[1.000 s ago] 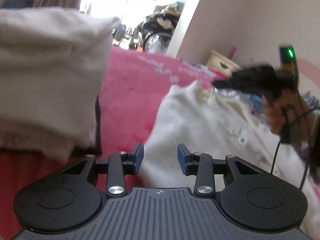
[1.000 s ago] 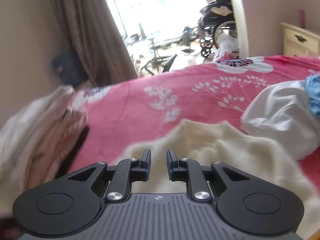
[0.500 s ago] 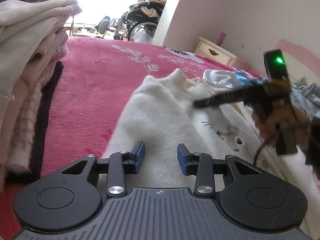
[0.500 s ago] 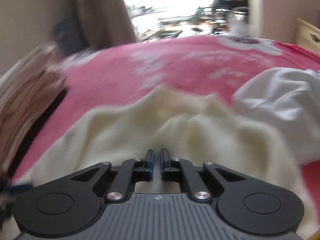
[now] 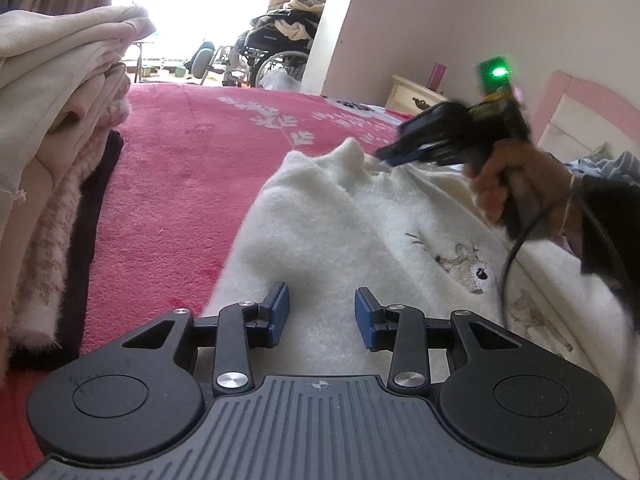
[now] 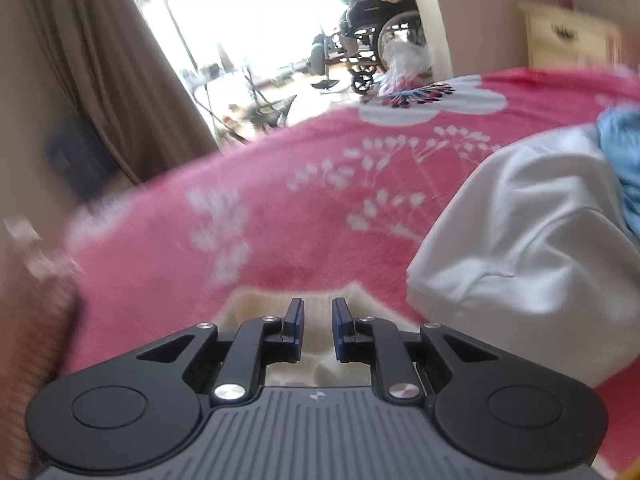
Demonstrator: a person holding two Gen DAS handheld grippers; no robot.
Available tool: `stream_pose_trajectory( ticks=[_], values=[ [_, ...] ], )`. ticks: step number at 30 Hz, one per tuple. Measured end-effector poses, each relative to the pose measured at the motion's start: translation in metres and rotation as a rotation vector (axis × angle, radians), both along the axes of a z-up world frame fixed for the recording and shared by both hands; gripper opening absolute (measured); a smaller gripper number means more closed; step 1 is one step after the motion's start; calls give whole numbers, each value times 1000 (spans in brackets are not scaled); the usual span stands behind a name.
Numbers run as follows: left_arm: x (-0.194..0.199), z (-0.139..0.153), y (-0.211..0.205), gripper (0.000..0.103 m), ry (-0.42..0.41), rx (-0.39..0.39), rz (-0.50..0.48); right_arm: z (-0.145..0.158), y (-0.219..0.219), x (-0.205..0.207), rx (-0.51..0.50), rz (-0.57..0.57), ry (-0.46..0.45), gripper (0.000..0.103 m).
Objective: Fold clothes
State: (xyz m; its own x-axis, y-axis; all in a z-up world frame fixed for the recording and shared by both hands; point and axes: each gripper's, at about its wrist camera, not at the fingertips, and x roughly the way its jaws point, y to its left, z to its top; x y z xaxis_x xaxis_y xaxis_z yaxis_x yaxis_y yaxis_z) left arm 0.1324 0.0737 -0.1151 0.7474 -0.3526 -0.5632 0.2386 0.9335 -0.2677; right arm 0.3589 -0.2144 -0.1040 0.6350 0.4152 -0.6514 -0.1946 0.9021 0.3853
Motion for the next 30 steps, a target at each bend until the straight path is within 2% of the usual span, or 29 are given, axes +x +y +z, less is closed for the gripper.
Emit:
stream_pose_trajectory(
  ticks=[2,4,5,7,8,9,11,15,16,19,20,21,23,26,30],
  values=[
    [-1,0,1,37,-1,-1,0,15,-7,-20,4,135,0,21],
    [-1,-1,1,37,-2,-1,0,20,-3,-46,-9,374,63,26],
    [-1,-1,1,37,-3,0,-2,17,1,-56,-21,481,103,34],
    [-1,-1,1,37,-6,5,-2,6,7,-65,-101,606,145,37],
    [-2,-1,0,37,-7,8,-1,-3,9,-66,-158,620,164,36],
    [-2,-1,0,37,-9,11,0,-10,5,-63,-173,595,175,31],
    [-2,-1,-1,37,-9,16,1,-18,-14,-42,-75,462,186,25],
    [-3,0,-3,37,-9,32,2,-25,-39,6,68,117,161,24],
    [-3,1,-3,37,-9,40,2,-28,-42,16,102,67,171,24],
    [-4,1,-5,37,-13,57,1,-14,-40,18,96,-23,116,25],
    [-5,2,-5,37,-13,60,0,-8,-40,17,92,-52,94,30],
    [-5,2,-5,37,-13,62,0,1,-44,12,85,-73,64,32],
    [-5,2,-5,37,-13,64,0,14,-62,2,137,-70,51,32],
    [-5,2,-5,37,-14,69,1,46,-86,-31,175,-27,33,32],
    [-4,5,-9,37,-12,94,0,86,-113,-81,164,12,-8,33]
  ],
)
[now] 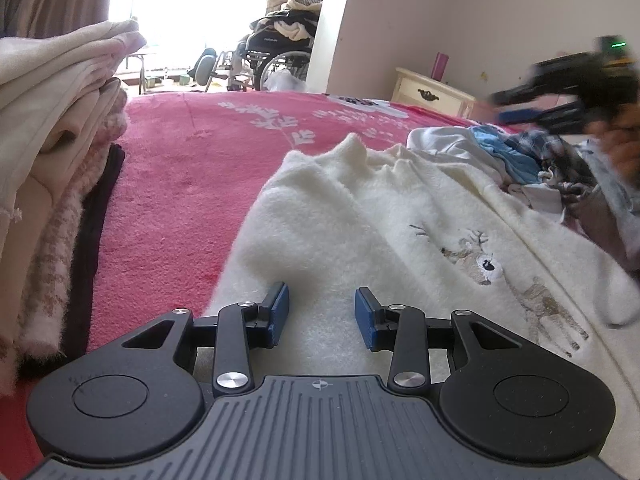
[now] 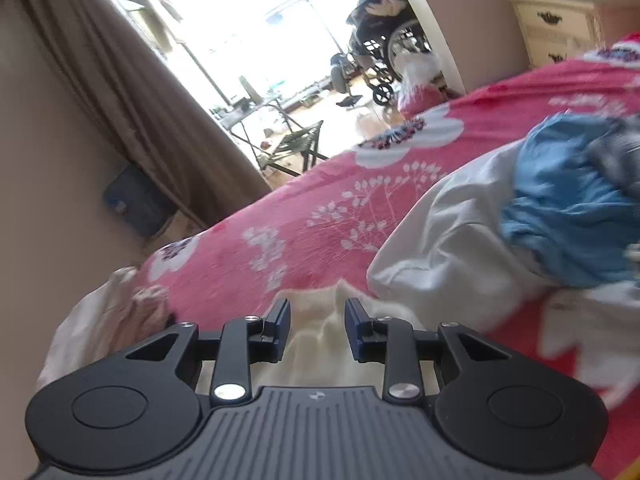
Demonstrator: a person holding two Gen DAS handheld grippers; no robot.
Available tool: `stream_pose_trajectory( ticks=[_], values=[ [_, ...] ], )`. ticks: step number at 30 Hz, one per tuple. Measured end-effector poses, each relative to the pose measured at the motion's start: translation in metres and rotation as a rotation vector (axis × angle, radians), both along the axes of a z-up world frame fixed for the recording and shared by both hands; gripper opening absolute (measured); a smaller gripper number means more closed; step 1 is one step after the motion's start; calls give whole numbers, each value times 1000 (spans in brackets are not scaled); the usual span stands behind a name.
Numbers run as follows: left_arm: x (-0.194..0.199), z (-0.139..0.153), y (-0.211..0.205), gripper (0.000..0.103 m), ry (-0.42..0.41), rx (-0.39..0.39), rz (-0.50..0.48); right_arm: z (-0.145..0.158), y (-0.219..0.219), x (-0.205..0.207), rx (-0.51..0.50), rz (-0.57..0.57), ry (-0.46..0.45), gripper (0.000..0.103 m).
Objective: Fold clothes
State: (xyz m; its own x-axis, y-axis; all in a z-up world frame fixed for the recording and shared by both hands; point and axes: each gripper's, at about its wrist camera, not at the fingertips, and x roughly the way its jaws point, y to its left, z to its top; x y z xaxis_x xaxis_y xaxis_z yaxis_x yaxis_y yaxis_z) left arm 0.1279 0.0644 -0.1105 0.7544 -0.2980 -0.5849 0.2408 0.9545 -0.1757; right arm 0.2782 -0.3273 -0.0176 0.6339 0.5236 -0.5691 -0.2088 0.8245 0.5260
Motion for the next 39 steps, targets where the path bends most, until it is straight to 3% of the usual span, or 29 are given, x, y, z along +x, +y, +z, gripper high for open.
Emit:
stream_pose_trajectory(
  ticks=[3,5,8,10,13,14,16,23,28,30,32,39],
  values=[
    [1,6,-5,38,6,30,2,10,-4,-32,-15,24,39,33],
    [0,14,-8,38,-2,39,13,6,-1,-53,-49,22,118,34],
    [-4,28,-13,38,-9,10,13,-24,8,-80,-35,19,278,34],
    [-9,35,-20,38,-8,8,-2,-48,17,-99,-24,16,329,34],
    [-19,40,-36,38,-17,52,-35,-78,30,-123,-50,-30,333,34],
    [-21,40,-41,38,-16,69,-41,-84,37,-129,-106,-47,315,28],
    [-24,39,-48,38,-9,107,-43,-87,48,-142,-176,-66,242,28],
    [-60,61,-44,38,-14,167,-61,-37,52,-202,-276,-79,81,31],
    [-84,37,-39,38,102,186,-67,-68,37,-222,-295,-111,207,32],
    [-86,22,-41,39,153,185,-58,-82,34,-227,-295,-115,202,31],
    [-88,17,-43,39,142,194,-46,-79,36,-228,-301,-120,186,31],
    [-68,45,-42,39,66,190,-41,-52,34,-214,-262,-114,109,34]
  ],
)
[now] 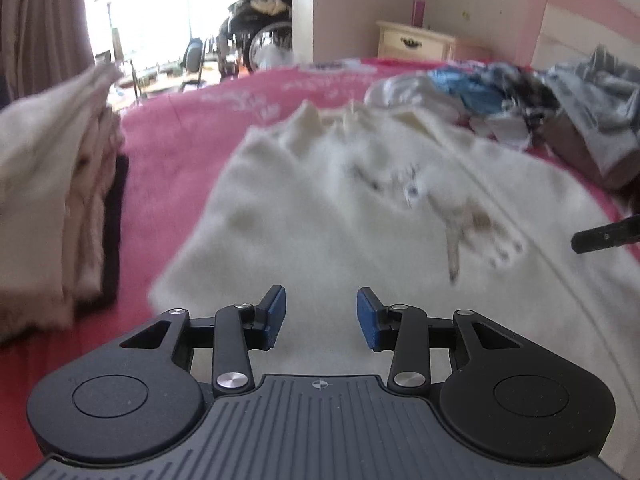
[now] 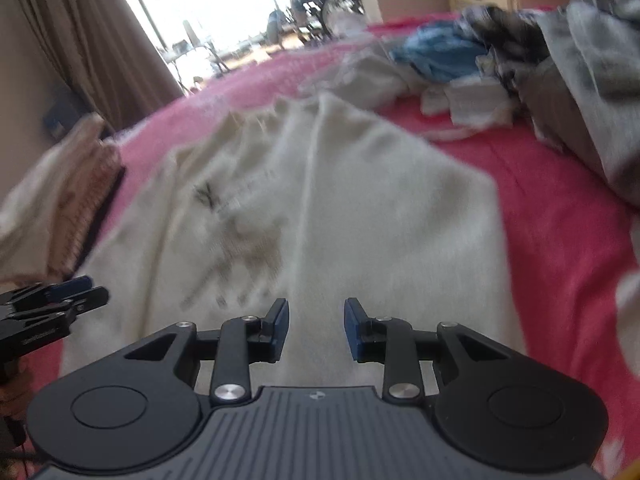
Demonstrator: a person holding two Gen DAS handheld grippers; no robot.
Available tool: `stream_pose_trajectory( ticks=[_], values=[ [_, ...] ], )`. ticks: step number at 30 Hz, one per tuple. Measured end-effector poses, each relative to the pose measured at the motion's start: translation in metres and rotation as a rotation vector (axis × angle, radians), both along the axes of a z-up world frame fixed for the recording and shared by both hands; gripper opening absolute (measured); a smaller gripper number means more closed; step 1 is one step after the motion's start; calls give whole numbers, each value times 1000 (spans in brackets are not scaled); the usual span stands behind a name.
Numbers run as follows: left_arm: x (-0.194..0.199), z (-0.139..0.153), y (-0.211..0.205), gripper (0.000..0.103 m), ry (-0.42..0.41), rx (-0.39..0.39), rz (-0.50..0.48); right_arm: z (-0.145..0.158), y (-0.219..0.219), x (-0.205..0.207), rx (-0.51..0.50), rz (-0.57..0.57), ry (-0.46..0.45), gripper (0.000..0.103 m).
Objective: Fold clothes
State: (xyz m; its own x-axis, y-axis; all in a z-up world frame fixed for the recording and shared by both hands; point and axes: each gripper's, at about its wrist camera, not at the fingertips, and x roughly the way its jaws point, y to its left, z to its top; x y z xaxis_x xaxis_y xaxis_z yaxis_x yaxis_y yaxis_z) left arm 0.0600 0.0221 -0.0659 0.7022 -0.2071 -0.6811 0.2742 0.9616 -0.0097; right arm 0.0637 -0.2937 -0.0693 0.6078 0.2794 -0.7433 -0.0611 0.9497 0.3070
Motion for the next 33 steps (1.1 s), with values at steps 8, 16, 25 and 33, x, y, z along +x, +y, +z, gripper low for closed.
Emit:
stream_pose_trajectory(
  ticks=[8,16,25,33],
  values=[
    [78,16,-2,43,-124,-34,28,25,21,74,-49,191,-135,42],
    [179,-5,-29,51,-144,23,-40,17,56,181,-219,404,-216,49],
    [246,-30,-40,60,-36,-15,-84,-10,63,291,-218,456,-142,50],
    [268,-44,-42,60,3,-13,-127,-37,77,336,-229,511,-62,47]
  ],
)
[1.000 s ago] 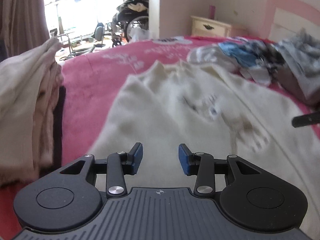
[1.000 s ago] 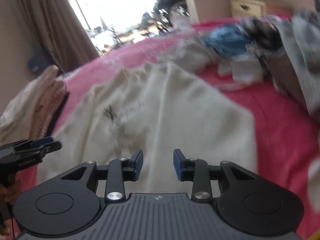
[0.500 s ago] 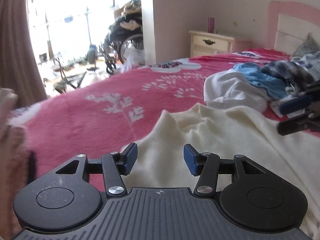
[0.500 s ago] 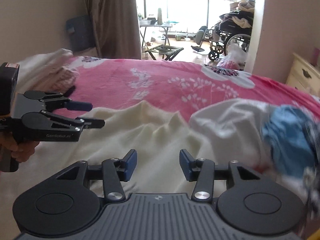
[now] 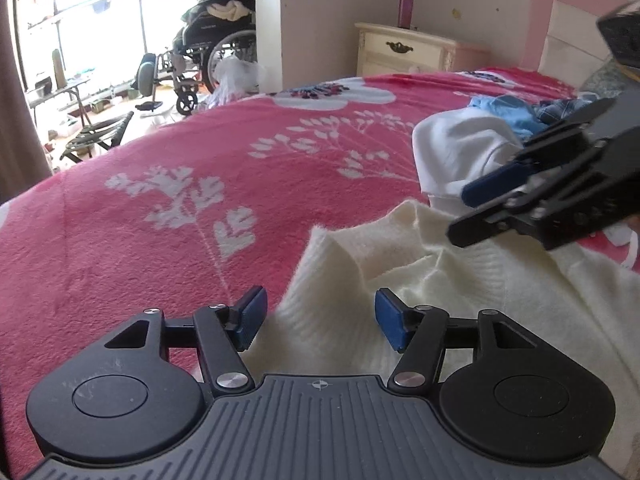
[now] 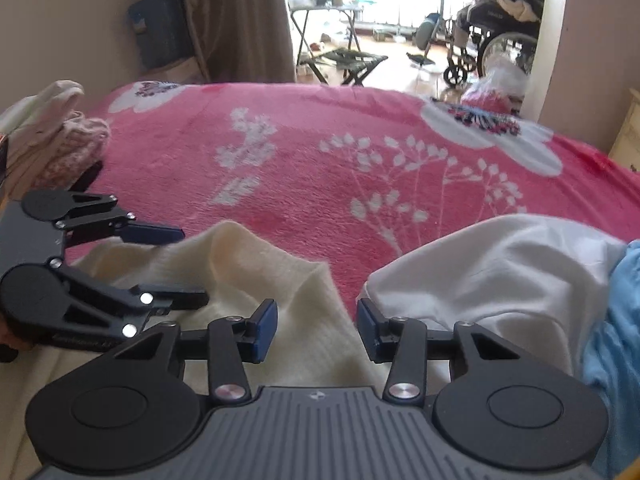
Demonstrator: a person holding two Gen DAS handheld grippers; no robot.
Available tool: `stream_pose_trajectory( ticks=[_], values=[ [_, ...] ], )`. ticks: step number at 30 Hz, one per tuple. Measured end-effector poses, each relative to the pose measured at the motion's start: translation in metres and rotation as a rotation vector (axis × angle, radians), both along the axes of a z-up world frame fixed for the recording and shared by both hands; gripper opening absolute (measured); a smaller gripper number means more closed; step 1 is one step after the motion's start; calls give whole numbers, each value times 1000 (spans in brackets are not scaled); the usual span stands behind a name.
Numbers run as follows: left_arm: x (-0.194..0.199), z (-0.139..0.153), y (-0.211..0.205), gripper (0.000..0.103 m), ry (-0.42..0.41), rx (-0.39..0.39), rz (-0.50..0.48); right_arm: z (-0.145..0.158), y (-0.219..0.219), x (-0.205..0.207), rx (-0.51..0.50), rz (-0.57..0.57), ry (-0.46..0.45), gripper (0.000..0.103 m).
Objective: Fold clothes
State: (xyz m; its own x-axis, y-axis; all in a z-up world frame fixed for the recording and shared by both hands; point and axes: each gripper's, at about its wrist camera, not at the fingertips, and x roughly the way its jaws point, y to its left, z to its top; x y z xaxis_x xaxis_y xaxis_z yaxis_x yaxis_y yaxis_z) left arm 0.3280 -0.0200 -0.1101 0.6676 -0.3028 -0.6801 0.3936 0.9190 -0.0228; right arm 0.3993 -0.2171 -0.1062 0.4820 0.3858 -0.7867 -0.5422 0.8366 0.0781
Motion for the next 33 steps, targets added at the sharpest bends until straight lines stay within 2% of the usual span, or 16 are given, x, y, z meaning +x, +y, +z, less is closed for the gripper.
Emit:
stream_pose_trajectory(
  ticks=[3,8,10,13,15,17,20,22,24,29,33],
  values=[
    [5,-4,2,60,12,-28,12,-10,4,11,-18,4,40,47],
    [12,-6,4,59,32,-63,36,-18,12,17,-25,14,58,49],
    [12,-7,5,55,31,-71,29,-18,15,17,-36,20,61,48],
    [10,-7,3,46,16,-70,21,-15,21,13,-66,50,46,33],
    [8,-6,2,40,5,-61,17,-11,25,9,-93,69,20,17],
    [6,-5,0,35,-3,-50,16,-9,29,4,-125,79,-7,12],
    [4,-1,-3,26,-4,-33,19,-4,28,-1,-125,72,-29,10],
    [4,3,-2,15,-5,-38,33,1,26,-5,-118,60,-47,10],
    [1,8,-3,9,-17,-27,44,8,24,-11,-112,50,-66,10],
    [-15,26,-4,5,-64,-24,52,31,14,-34,-62,31,-120,9],
    [-36,46,-1,5,-101,-56,49,53,5,-64,-17,13,-188,9]
  ],
)
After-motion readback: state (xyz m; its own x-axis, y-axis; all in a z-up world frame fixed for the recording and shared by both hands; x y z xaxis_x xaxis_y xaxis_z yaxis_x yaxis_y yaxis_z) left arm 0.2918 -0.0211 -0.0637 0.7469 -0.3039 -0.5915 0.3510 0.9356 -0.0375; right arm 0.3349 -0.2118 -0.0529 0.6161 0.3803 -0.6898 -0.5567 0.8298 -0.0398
